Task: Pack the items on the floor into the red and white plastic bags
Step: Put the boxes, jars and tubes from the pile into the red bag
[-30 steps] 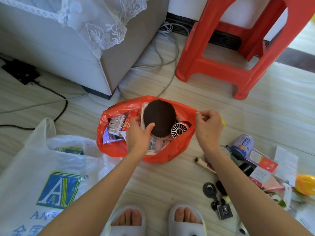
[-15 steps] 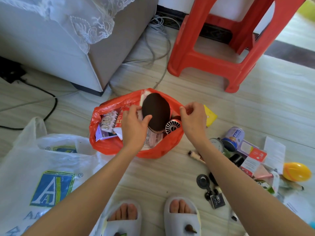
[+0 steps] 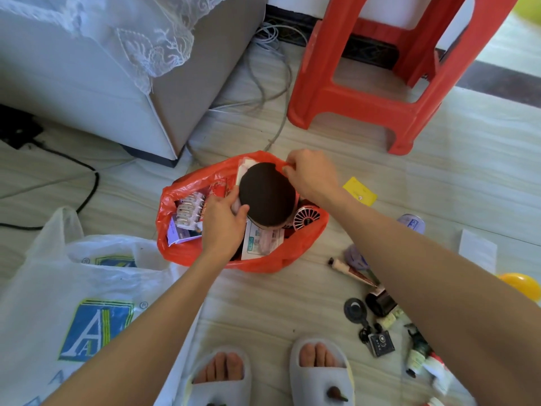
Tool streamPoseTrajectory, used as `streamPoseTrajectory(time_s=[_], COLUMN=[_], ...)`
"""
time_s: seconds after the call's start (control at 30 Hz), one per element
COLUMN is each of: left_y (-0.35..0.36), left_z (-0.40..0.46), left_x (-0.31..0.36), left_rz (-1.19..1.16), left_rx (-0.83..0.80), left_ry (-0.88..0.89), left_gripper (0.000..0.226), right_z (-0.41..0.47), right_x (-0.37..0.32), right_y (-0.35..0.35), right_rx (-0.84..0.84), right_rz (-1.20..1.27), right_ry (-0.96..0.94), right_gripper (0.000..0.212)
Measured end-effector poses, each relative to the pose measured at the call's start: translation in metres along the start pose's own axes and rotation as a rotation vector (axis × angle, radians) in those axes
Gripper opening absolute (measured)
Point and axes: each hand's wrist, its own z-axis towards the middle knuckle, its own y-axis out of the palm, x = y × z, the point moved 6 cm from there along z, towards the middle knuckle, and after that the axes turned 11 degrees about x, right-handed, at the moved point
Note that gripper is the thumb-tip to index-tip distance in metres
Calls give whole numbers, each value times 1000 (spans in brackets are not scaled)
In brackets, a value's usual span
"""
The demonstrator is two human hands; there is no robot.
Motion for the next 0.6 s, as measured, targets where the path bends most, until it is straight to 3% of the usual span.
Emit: streamPoseTrajectory(time_s=[0.2, 0.43, 0.6], left_y=[-1, -15, -34], left_z=[15, -2, -46], left_x=[-2, 14, 32], left_rz=[180, 323, 209], left_rx=[-17, 2, 1], left_ry=[23, 130, 236], left_gripper=[45, 48, 54], right_z=[-13, -35, -95], right_x=[12, 17, 48], right_y=[-20, -29, -50], right_rx=[313, 233, 207], right_rz=[291, 166, 60], right_ry=[103, -6, -13], right_gripper=[12, 19, 36])
